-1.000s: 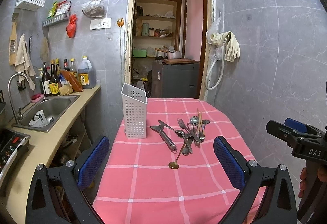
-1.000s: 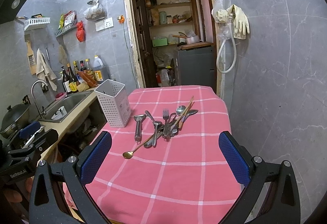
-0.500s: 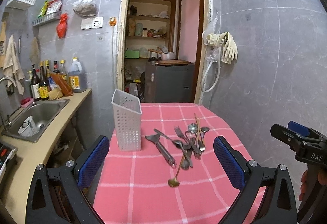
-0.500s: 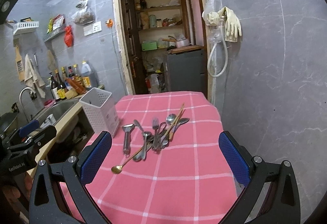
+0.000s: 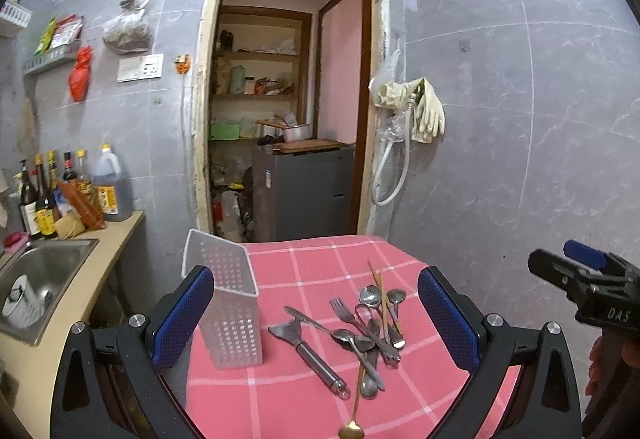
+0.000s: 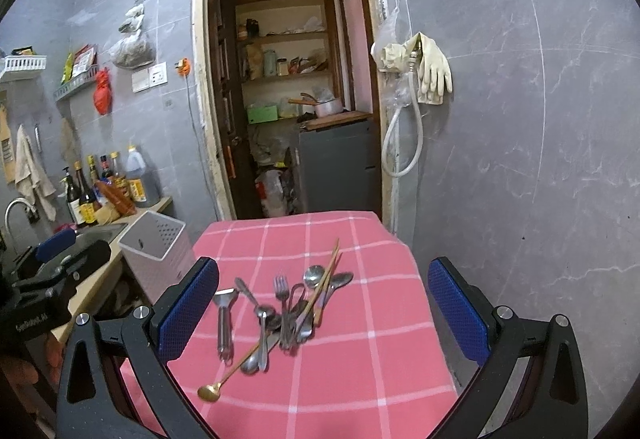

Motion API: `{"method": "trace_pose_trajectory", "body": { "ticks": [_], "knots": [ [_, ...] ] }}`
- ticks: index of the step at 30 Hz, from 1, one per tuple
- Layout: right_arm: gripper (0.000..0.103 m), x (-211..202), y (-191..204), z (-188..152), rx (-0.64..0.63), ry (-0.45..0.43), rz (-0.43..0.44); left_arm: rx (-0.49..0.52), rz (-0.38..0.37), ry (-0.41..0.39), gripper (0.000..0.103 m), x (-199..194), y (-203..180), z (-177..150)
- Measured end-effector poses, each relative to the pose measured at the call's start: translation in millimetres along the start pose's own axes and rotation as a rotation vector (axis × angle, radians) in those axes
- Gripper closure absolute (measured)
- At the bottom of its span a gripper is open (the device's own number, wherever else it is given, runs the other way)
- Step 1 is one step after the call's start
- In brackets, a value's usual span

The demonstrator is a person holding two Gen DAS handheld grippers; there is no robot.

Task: Organize utensils
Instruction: 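Move both tools forward toward the utensil pile on the pink tablecloth, then grasp the metal peeler with the left tool while the right tool grasps a table knife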

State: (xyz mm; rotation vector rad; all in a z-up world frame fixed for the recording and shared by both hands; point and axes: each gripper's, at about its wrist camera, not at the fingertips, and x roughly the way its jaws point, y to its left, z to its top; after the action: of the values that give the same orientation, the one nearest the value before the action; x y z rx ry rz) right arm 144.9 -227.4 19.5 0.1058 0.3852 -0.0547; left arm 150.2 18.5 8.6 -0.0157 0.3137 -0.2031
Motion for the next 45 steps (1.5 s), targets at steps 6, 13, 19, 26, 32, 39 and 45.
{"method": "trace_pose_trajectory", "body": {
  "ticks": [6, 13, 19, 26, 32, 39, 45],
  "knots": [
    [0.001, 18.8, -8.0, 14.9, -0.017, -0.012, -0.004, -0.029, -0.014, 0.005, 0.0, 24.1, 4.6, 3.8],
    [0.001, 49.6, -19.6, 32.6, -0.051, -0.008, 0.029, -0.034, 0.017, -0.003, 0.0, 49.8, -2.9, 10.6],
    [0.001, 88.1, -31.1, 34.8, -0.06, 0.024, 0.077, -0.04, 0.067, -0.008, 0.0, 73.1, -16.9, 11.6],
    [0.001, 140.6, -52.0, 28.0, -0.082, 0.082, 0.165, -0.033, 0.128, 0.04, 0.0, 106.8, -36.9, 0.3],
    [0.002, 182.3, -71.7, 14.9, -0.081, 0.154, 0.267, -0.057, 0.122, 0.149, 0.0, 132.1, -45.7, -22.9],
    [0.039, 239.0, -82.0, -16.2, -0.009, 0.334, 0.366, -0.136, 0.131, 0.282, 0.005, 158.0, -45.8, -47.4],
    [0.051, 285.6, -72.8, -49.5, 0.024, 0.477, 0.444, -0.193, 0.166, 0.39, 0.021, 179.1, -39.4, -67.0]
  ]
}}
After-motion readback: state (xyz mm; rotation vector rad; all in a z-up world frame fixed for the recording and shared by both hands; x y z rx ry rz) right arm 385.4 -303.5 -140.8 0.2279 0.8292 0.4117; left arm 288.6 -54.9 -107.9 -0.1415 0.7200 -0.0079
